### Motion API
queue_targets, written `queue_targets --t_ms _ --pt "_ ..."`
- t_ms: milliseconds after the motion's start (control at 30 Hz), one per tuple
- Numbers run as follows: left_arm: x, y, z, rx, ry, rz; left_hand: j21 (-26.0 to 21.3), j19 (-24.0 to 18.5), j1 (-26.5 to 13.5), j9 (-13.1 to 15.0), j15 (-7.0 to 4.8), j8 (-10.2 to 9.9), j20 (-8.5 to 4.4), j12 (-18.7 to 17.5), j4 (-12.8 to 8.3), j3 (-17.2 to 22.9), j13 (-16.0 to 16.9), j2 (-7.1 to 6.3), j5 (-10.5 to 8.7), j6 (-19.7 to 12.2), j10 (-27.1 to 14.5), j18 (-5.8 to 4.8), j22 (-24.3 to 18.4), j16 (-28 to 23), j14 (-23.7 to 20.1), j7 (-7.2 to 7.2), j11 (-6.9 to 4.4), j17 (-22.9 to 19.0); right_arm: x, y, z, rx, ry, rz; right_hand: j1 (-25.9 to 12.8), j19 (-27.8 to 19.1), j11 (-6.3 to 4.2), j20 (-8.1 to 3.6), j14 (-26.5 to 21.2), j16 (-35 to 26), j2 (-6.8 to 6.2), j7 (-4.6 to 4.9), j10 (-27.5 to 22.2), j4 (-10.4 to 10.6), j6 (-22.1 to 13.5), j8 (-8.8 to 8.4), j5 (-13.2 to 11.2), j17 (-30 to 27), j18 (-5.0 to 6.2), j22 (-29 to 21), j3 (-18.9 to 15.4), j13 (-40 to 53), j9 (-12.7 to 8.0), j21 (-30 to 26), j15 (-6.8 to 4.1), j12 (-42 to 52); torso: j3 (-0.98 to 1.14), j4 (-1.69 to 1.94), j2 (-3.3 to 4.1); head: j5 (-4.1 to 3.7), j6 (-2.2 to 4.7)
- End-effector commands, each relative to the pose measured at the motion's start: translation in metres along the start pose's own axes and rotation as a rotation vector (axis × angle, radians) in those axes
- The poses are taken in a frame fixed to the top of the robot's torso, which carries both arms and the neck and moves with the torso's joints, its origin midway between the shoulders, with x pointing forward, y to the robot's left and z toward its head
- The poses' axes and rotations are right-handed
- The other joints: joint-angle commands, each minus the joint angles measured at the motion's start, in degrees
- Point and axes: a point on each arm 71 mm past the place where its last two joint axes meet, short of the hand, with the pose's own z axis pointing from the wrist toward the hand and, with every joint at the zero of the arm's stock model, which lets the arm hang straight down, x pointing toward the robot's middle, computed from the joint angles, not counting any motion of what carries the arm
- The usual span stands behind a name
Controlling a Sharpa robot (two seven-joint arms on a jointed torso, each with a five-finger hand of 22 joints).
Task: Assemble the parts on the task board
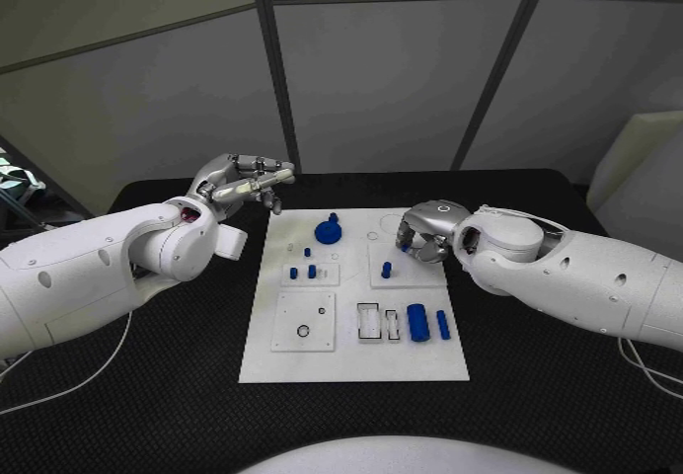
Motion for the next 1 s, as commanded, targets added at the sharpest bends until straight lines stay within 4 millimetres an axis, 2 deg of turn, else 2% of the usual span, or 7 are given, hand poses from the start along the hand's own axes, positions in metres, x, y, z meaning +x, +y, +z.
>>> queue_targets --t_ms 33,200,500,1000 --pt "0.003 -0.002 0.001 0.020 0.012 -0.014 -0.2 -0.3 0.1 0.0 0.06 0.4 0.00 0.2 0.0 0.2 0.0 0.18 -0.15 0.0 0.3 2.46 -0.1 -0.3 -0.3 0.06 -0.01 -0.1 0.002 -0.001 -0.001 0.022 -0.019 -0.030 0.7 1.1 -0.32 -0.13 2.4 0.5 0.64 -0.21 1.3 -0.3 1.1 0.57 -0.9 0.0 -0.70 4.4 0.7 0.4 0.3 1.4 -0.54 0.7 0.00 0.03 -0.01 0.00 -0.06" --pt "0.005 -0.002 0.002 0.021 0.018 -0.016 -0.2 -0.3 0.1 0.0 0.06 0.4 0.00 0.2 0.0 0.2 0.0 0.18 -0.15 0.0 0.3 2.46 -0.1 -0.3 -0.3 0.06 -0.01 -0.1 0.000 0.002 -0.001 0.018 -0.057 -0.028 0.5 1.4 -0.61 -0.32 2.4 0.8 1.08 -0.46 2.2 -0.6 2.0 0.74 -1.4 -0.2 -0.96 5.5 1.1 0.6 0.5 2.8 -0.75 1.0 -0.02 -0.04 -0.01 -0.09 -0.13" --pt "0.004 -0.002 0.002 0.022 0.016 -0.015 -0.3 -0.3 0.1 0.0 0.05 0.4 0.00 0.3 0.0 0.2 0.0 0.19 -0.15 0.0 0.3 2.46 -0.2 -0.3 -0.4 0.05 -0.02 -0.2 -0.003 0.002 -0.005 0.017 -0.103 -0.018 -0.9 1.5 -0.84 -0.40 2.3 1.2 1.01 -0.70 2.6 -0.2 2.7 0.68 -2.5 -0.4 -1.10 6.3 0.6 0.6 0.7 3.6 -0.88 0.9 0.01 -0.02 -0.05 -0.13 -0.20" --pt "-0.002 0.000 0.003 0.013 0.000 -0.009 -0.4 -0.3 0.3 0.0 0.03 0.4 -0.02 0.3 -0.1 0.3 0.0 0.29 -0.13 0.0 0.3 2.46 -0.3 -0.4 -0.4 0.05 -0.03 -0.3 -0.018 0.008 -0.033 -0.020 -0.224 0.052 -1.7 1.8 -0.89 -0.41 2.4 1.7 0.76 -0.81 2.6 0.1 2.7 0.51 -2.6 0.0 -1.31 7.0 0.1 0.6 0.7 4.6 -0.91 0.6 0.03 -0.07 -0.07 -0.11 -0.19"
